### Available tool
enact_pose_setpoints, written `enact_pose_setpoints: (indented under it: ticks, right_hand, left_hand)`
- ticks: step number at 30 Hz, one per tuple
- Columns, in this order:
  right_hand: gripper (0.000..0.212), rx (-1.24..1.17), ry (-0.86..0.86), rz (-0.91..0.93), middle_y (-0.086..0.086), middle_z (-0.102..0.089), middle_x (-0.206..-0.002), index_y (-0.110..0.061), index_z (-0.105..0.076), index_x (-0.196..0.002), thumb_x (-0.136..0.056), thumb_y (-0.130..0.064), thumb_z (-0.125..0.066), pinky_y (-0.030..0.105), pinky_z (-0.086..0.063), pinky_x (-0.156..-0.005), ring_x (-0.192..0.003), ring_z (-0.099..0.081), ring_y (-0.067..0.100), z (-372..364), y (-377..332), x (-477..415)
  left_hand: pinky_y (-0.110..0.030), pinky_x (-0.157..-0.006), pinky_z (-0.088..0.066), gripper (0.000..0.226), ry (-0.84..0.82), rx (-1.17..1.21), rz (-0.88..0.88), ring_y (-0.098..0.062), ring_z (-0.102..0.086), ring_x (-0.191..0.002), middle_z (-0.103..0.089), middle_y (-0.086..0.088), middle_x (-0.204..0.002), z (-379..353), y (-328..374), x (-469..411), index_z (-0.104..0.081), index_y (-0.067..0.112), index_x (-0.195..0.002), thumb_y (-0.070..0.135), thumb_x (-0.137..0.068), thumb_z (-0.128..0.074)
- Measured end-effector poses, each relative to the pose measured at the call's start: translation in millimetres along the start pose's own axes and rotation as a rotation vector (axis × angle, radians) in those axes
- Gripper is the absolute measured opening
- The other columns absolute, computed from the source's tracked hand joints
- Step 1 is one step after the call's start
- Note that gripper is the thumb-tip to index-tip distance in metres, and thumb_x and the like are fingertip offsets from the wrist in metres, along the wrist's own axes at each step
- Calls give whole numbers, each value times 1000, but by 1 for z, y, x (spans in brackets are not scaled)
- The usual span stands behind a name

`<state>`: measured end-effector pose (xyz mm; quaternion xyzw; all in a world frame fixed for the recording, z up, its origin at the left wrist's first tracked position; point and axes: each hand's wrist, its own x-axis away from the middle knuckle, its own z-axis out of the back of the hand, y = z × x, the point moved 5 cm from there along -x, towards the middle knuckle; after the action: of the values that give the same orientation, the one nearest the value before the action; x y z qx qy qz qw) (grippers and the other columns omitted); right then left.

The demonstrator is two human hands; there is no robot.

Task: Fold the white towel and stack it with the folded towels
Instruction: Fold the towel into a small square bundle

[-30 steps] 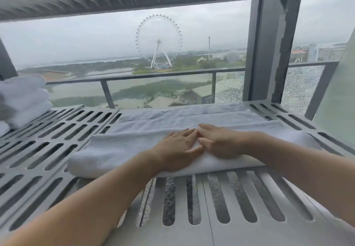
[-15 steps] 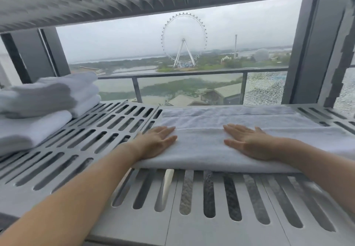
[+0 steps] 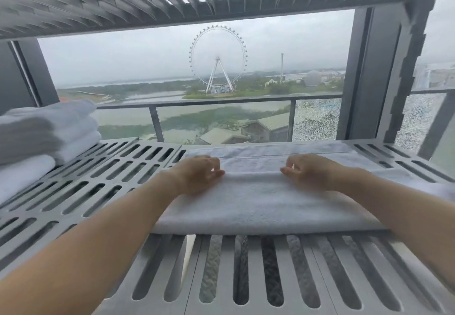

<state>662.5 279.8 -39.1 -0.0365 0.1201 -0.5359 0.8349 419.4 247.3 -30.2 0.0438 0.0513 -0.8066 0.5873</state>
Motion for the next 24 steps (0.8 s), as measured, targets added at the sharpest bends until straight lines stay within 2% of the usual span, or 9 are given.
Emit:
enact_pose_setpoints:
  ticks: [1,3,7,11,15,16,19,22,24]
  right_hand:
    - [26,38,-19,0,3,-60,-102,-24,-49,-88,-93,-47,-37,31,-34,-68,-83,-50,17,2,8,-1]
    - [24,57,-38,7,-1,-58,-91,-29,-43,-78,-92,-48,-39,32,-35,-65,-78,-50,16,1,23,-1]
    - [21,62,-9,48,-8,-52,-89,-27,-46,-85,-90,-47,-42,30,-36,-70,-83,-49,14,1,40,-8]
    - [22,51,-21,45,-1,-53,-112,-20,-53,-106,-93,-35,-44,28,-36,-84,-98,-48,16,9,57,-34]
    - [32,36,-32,4,4,-45,-135,-17,-50,-122,-92,-29,-46,32,-34,-97,-119,-45,22,7,75,-72]
    - [36,28,-32,-8,5,-43,-138,-17,-47,-126,-92,-29,-46,32,-33,-100,-123,-43,22,5,80,-82]
    - [49,-35,-90,-61,7,-39,-143,-15,-38,-136,-89,-25,-47,35,-32,-104,-128,-40,24,-4,92,-108]
    - [70,-129,-186,-94,5,-35,-147,-20,-26,-142,-79,-29,-54,33,-28,-105,-132,-36,24,-11,103,-127]
    - [79,-126,-230,-70,4,-34,-147,-21,-24,-143,-73,-31,-60,31,-29,-105,-131,-36,23,-10,104,-135]
  left_hand:
    - [-31,-79,-39,31,25,-11,-5,-19,-52,-92,-55,0,-99,0,-3,-4,-51,17,-100,42,-97,-33]
    - [-31,-75,-39,29,30,-54,-16,-16,-49,-84,-49,5,-87,-3,-11,-9,-46,21,-87,45,-96,-32]
    - [-28,-74,-39,25,-5,-77,-38,-11,-49,-82,-47,10,-85,-14,-18,-24,-45,27,-84,47,-95,-35]
    - [-27,-77,-38,23,39,-19,-39,-12,-49,-85,-48,8,-93,-14,-4,-62,-53,24,-95,43,-95,-39]
    - [-29,-86,-39,22,58,105,-8,-23,-53,-103,-51,-4,-113,-23,18,-115,-55,15,-108,21,-99,-36]
    - [-30,-90,-38,25,55,113,15,-24,-51,-110,-50,-5,-123,-26,20,-127,-53,16,-115,14,-98,-34]
    - [-34,-104,-31,52,-42,70,143,-25,-38,-130,-36,-4,-146,-34,15,-151,-35,20,-138,-4,-91,-32]
    - [-34,-112,-19,50,-135,-4,160,-22,-25,-138,-25,-2,-152,-42,3,-165,-26,19,-144,9,-95,-31]
    - [-45,-114,-18,48,-152,-23,208,-24,-22,-139,-22,0,-152,-44,-7,-168,-28,24,-142,24,-94,-33]
